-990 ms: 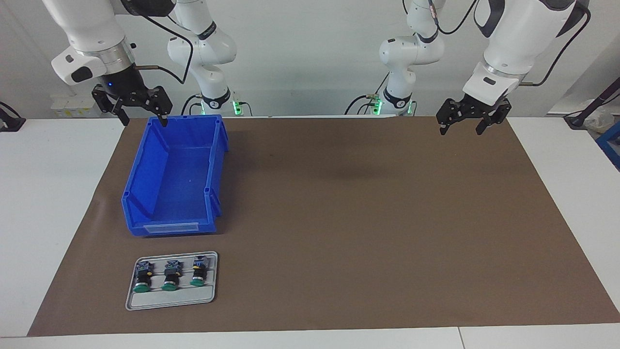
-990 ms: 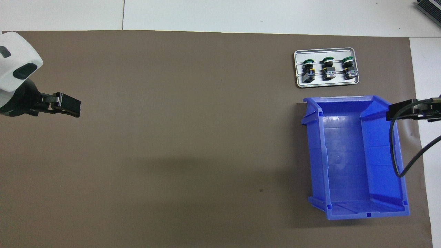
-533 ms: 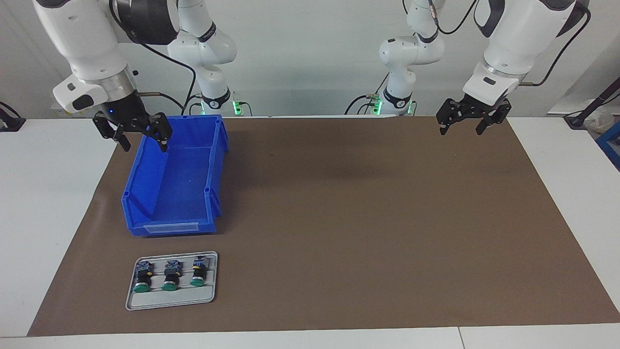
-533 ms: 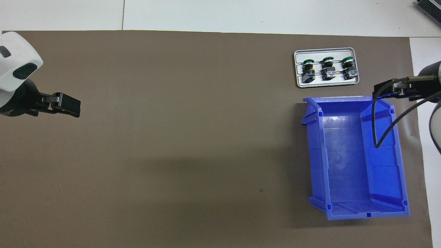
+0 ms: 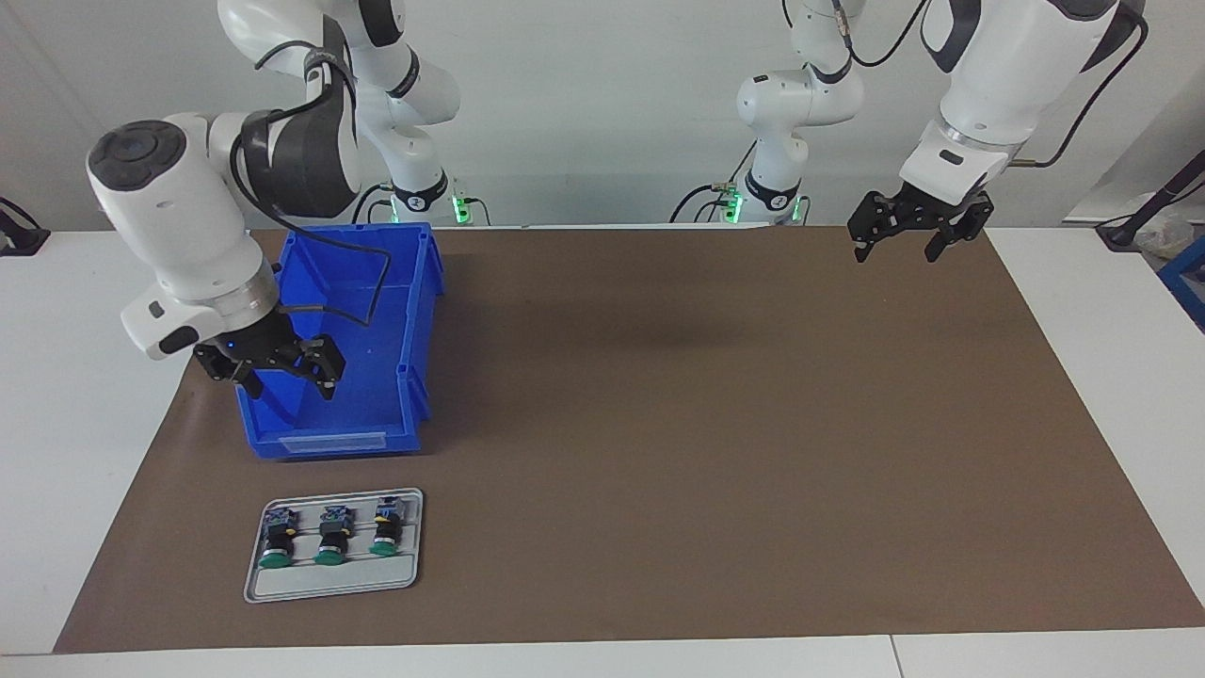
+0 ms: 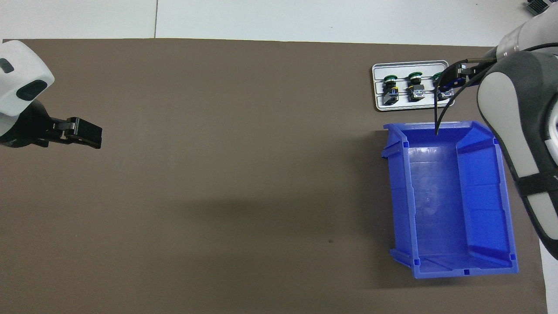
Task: Place and press button with both arms
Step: 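Reach the right gripper over the metal tray of green buttons, then grasp the middle green-capped button with the right gripper and lift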
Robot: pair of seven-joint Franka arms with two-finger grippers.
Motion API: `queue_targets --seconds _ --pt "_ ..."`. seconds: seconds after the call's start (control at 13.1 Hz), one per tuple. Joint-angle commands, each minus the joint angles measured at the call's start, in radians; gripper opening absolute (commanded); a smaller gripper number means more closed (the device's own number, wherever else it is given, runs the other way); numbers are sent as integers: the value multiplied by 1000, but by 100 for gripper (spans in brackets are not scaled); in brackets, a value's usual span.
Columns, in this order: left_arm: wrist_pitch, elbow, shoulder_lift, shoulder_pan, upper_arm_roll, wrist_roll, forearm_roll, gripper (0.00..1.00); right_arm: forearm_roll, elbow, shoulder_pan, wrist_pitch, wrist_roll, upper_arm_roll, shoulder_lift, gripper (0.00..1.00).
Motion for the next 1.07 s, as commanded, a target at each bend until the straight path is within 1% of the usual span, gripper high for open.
queue_targets --seconds 0.0,0.15,0.53,0.76,0.99 --pt "-1 -36 -33 13 -6 3 7 100 7 99 -31 40 -63 23 104 93" --pt "-1 -36 -33 12 -6 3 7 100 7 143 -42 107 -63 34 181 93" --pt "-1 -36 -33 12 -6 3 7 100 7 212 -46 284 -68 43 362 93" --pt "-1 -36 -33 13 -6 3 7 100 8 208 -74 357 -91 70 416 92" --pt "-1 -36 -33 11 -6 3 7 100 11 192 -74 399 -92 71 430 91"
